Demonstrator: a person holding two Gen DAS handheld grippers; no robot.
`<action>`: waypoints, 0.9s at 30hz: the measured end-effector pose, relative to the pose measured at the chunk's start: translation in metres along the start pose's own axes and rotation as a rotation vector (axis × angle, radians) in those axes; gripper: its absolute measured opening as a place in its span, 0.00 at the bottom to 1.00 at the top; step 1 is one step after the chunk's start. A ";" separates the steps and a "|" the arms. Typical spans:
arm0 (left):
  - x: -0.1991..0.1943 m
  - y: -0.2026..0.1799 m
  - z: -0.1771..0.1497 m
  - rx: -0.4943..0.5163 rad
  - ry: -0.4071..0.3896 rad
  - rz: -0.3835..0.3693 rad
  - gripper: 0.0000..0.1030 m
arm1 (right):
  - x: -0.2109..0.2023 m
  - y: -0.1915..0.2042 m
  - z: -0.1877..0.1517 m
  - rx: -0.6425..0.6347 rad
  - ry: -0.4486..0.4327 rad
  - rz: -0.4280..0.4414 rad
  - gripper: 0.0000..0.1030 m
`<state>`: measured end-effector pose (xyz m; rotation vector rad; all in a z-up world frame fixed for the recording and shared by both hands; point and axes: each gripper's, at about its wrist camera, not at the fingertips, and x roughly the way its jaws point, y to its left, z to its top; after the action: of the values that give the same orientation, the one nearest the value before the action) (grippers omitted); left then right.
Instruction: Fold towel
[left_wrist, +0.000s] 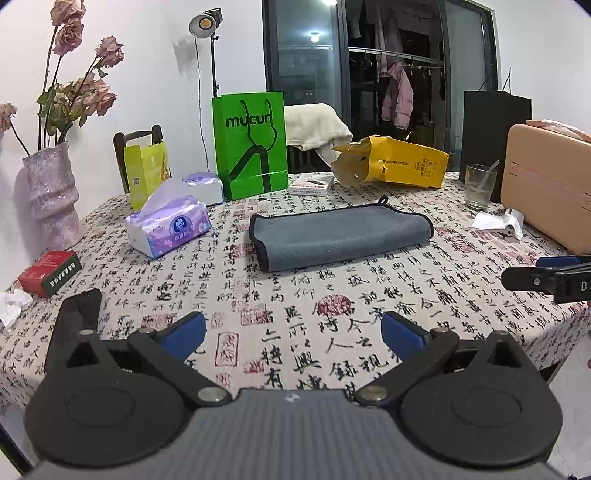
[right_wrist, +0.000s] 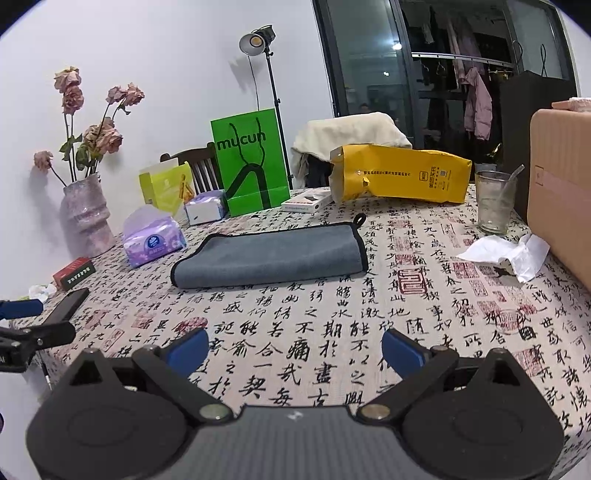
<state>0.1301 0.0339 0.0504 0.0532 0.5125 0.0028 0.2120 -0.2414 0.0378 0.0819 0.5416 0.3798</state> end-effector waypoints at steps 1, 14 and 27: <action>-0.002 -0.001 -0.002 -0.001 0.000 -0.002 1.00 | -0.001 0.001 -0.002 0.001 0.000 0.000 0.98; -0.016 -0.009 -0.021 0.010 -0.010 -0.013 1.00 | -0.016 0.012 -0.023 0.008 -0.008 -0.003 0.98; -0.027 -0.011 -0.035 -0.010 -0.018 -0.006 1.00 | -0.031 0.019 -0.036 0.019 -0.013 -0.001 0.98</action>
<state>0.0892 0.0244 0.0325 0.0415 0.4947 -0.0006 0.1630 -0.2363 0.0251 0.1022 0.5322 0.3726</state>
